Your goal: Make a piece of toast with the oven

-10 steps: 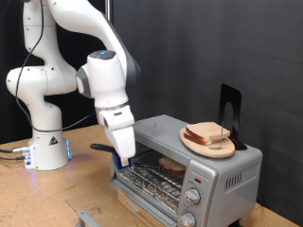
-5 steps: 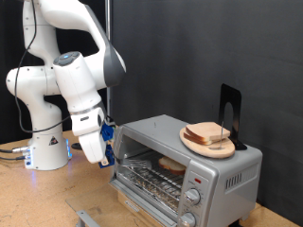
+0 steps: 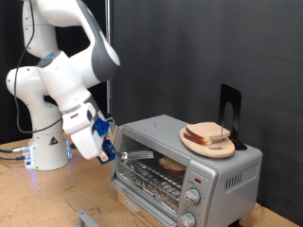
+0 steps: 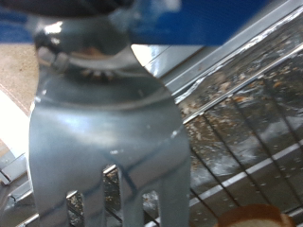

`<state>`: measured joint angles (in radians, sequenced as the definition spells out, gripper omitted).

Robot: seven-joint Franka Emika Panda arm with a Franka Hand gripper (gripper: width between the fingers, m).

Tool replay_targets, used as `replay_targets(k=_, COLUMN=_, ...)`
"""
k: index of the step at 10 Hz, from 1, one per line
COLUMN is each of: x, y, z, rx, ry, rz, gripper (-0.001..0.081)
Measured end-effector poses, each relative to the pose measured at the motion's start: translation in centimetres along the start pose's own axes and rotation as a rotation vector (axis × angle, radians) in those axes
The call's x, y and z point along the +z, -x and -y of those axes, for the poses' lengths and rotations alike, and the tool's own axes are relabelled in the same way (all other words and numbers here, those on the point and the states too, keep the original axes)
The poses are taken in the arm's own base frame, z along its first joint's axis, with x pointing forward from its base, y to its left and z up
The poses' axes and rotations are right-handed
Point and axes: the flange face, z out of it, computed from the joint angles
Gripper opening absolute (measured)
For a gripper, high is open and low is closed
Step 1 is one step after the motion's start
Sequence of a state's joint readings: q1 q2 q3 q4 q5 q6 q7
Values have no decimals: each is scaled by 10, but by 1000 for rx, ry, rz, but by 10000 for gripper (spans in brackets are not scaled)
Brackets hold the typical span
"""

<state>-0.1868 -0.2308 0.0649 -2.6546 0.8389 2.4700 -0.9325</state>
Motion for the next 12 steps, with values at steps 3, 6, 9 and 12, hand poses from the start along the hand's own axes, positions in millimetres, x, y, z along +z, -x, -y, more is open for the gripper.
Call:
replay_targets(k=3, x=-24, y=14, z=-4, rx=9, ry=-34, rz=-31, gripper=400)
replay_targets(k=6, x=-50, y=13, z=1, rx=37, ry=-82, rz=-90, gripper=400)
replay_targets(k=9, x=-52, y=13, z=4, rx=35, ry=-104, rz=-109, gripper=400)
replay_targets(k=12, x=-65, y=5, z=30, rx=12, ry=-245, rz=-143, gripper=400)
